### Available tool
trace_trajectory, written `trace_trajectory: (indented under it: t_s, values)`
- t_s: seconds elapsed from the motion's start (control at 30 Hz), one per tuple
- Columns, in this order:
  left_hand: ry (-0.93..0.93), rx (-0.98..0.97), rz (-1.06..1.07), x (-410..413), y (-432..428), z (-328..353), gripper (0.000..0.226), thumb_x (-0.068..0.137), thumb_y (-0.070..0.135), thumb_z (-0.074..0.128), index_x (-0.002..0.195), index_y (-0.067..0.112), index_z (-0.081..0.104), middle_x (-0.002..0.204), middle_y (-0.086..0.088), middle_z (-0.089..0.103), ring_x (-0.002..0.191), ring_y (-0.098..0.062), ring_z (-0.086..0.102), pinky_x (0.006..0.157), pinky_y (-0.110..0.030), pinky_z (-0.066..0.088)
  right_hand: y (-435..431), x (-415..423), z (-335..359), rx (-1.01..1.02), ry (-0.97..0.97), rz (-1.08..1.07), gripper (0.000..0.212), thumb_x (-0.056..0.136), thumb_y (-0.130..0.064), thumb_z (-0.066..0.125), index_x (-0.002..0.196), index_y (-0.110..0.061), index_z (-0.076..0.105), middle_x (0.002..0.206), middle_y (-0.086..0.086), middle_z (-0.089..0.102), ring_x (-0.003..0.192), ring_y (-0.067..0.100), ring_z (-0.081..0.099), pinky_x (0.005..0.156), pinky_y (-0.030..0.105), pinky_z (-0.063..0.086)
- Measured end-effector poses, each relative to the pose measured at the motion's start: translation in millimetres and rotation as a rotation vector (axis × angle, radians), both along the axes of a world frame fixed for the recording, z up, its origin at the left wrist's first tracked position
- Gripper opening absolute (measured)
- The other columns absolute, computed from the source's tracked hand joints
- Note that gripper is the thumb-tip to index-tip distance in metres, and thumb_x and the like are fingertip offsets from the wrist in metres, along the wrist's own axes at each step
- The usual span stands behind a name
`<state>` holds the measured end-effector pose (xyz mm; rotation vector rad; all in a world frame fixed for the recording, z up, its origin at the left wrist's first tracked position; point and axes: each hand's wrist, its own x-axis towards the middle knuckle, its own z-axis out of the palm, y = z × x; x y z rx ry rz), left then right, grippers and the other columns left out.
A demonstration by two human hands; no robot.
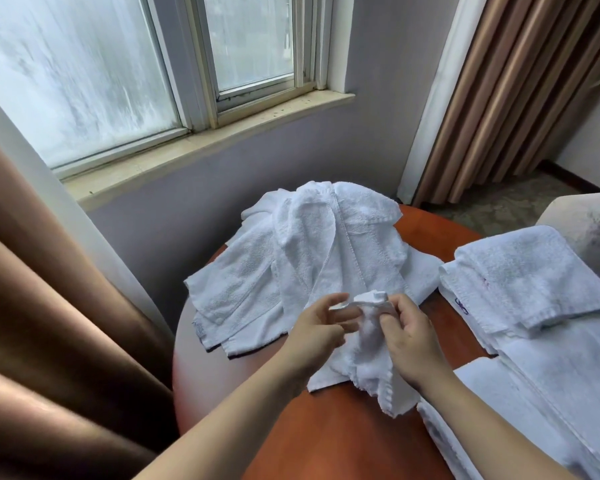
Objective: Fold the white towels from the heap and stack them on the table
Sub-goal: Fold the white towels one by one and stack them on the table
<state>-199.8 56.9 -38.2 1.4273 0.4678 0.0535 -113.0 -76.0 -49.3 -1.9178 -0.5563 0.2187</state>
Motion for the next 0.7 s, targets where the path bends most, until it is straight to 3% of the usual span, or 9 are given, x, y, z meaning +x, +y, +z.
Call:
trace_trajectory:
  t_s: [0.07,0.13,0.2,0.23,0.33,0.43,0.5,0.6,0.7]
  values:
    - [-0.056,0.215,0.016,-1.9,2.5,-1.7,0.066,0.076,-0.012,0.046,0.123,0.034,0.049,0.117,0.003,0.061,0.099,0.005,0.057,0.081,-0.01,0.045,-2.0,-0.9,2.0,0.071,0.075,0.027,0.016,0.093,0.001,0.043,0.085,-0.006,0.056,0.073,0.0,0.056,0.064,0.004,0.047,0.062,0.019,0.041]
    - [-0.137,0.449,-0.082,-0.8,5.1,-0.5,0.071,0.066,0.002,0.051,0.121,0.045,0.044,0.129,0.012,0.049,0.114,0.013,0.044,0.09,-0.002,0.034,-3.8,-3.4,3.9,0.1,0.1,0.097,0.016,0.085,-0.009,0.04,0.083,-0.005,0.056,0.071,-0.008,0.056,0.065,0.002,0.048,0.064,0.018,0.042]
    - [-0.182,0.565,-0.245,2.0,6.5,0.4,0.07,0.062,0.007,0.05,0.117,0.051,0.042,0.13,0.023,0.044,0.118,0.019,0.037,0.095,-0.001,0.028,-4.8,-7.3,4.4,0.08,0.121,0.168,0.024,0.076,-0.017,0.037,0.083,-0.002,0.055,0.071,-0.003,0.055,0.068,0.007,0.048,0.067,0.026,0.043]
    - [-0.169,0.572,-0.317,3.7,6.9,0.3,0.067,0.063,0.006,0.052,0.111,0.052,0.044,0.122,0.027,0.048,0.111,0.021,0.041,0.092,-0.002,0.032,-5.3,-9.6,5.1,0.072,0.126,0.196,0.024,0.075,-0.018,0.037,0.081,-0.003,0.054,0.07,-0.003,0.054,0.068,0.007,0.047,0.067,0.028,0.042]
    - [-0.105,0.722,-0.427,9.4,5.5,-2.5,0.047,0.065,0.014,0.051,0.085,0.056,0.049,0.081,0.021,0.059,0.082,-0.001,0.058,0.07,-0.018,0.042,-8.8,-16.1,7.9,0.119,0.154,0.236,0.017,0.073,-0.015,0.037,0.075,-0.01,0.054,0.064,-0.013,0.056,0.064,0.0,0.048,0.064,0.018,0.042]
    - [-0.046,0.977,-0.505,11.5,0.2,-10.2,0.019,0.07,0.023,0.046,0.066,0.041,0.044,0.065,0.014,0.051,0.072,-0.015,0.049,0.075,-0.032,0.037,-18.0,-20.1,7.4,0.154,0.156,0.237,0.015,0.073,-0.013,0.037,0.072,-0.007,0.05,0.061,-0.014,0.052,0.061,0.0,0.045,0.062,0.018,0.04]
    - [-0.024,1.095,-0.557,10.7,-10.0,-12.9,0.006,0.072,0.027,0.046,0.077,0.03,0.048,0.078,0.009,0.054,0.082,-0.012,0.049,0.087,-0.038,0.034,-26.1,-21.7,6.5,0.148,0.151,0.241,0.012,0.073,-0.014,0.038,0.071,-0.009,0.049,0.06,-0.012,0.051,0.06,0.002,0.045,0.061,0.02,0.04]
    - [0.011,1.217,-0.586,9.0,-28.3,-14.7,0.032,0.071,0.035,0.044,0.099,0.021,0.054,0.09,0.01,0.045,0.089,-0.008,0.04,0.1,-0.043,0.024,-40.6,-22.8,8.7,0.127,0.14,0.251,0.013,0.073,-0.014,0.038,0.071,-0.009,0.049,0.06,-0.011,0.051,0.06,0.004,0.045,0.06,0.023,0.04]
    - [-0.048,1.181,-0.542,8.5,-42.7,-8.2,0.03,0.079,0.027,0.052,0.108,0.021,0.058,0.096,0.018,0.039,0.109,-0.009,0.04,0.112,-0.048,0.007,-59.3,-22.8,15.0,0.141,0.133,0.251,0.012,0.073,-0.014,0.038,0.068,-0.009,0.047,0.058,-0.012,0.049,0.057,0.002,0.043,0.057,0.02,0.038]
